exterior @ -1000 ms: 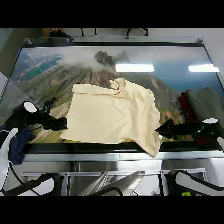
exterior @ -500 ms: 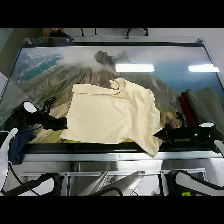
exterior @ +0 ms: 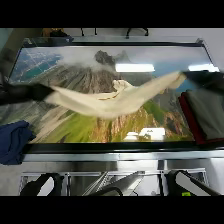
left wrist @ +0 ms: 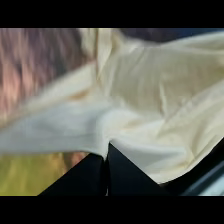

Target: Fold the shirts.

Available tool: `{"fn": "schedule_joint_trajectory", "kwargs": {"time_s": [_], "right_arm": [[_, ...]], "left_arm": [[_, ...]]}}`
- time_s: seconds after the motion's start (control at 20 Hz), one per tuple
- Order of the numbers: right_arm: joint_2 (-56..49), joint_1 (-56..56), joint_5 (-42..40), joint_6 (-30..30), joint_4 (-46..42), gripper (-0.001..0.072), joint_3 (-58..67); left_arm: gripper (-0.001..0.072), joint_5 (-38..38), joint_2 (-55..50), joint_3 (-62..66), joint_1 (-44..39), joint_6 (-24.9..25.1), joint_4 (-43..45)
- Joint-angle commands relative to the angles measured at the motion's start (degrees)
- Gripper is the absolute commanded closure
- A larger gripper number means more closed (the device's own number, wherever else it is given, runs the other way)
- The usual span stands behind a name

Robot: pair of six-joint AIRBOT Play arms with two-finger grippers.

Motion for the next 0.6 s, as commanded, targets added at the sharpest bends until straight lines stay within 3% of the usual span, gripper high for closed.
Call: {"fn": "schedule_joint_trajectory", "kwargs": {"time_s": [0.0, 0.2, 0.3, 0.4, 0.55], "right_arm": [[1.4, 0.0, -5.5, -1.3, 3.4, 0.0692, 25.7], [2.3, 0.0, -12.1, -1.2, -5.1, 0.0692, 37.0], [3.4, 0.0, -15.5, -1.3, -11.7, 0.0692, 37.5], [2.3, 0.0, -17.0, -1.2, -17.7, 0.0692, 37.5], [-4.0, 0.2, -15.1, -0.3, -19.3, 0.0692, 36.5]], "left_arm": [[0.0696, 0.1, 8.8, 19.5, 9.8, 0.7, -10.8], [0.0696, 2.2, 12.0, 32.6, 16.8, 0.4, -8.9], [0.0695, 1.2, 9.6, 36.3, 16.8, -3.3, -2.5], [0.0696, -0.9, 5.8, 36.0, 16.7, -4.0, -1.7], [0.0696, -0.9, -0.6, 28.4, 16.2, -3.9, -4.1]]}}
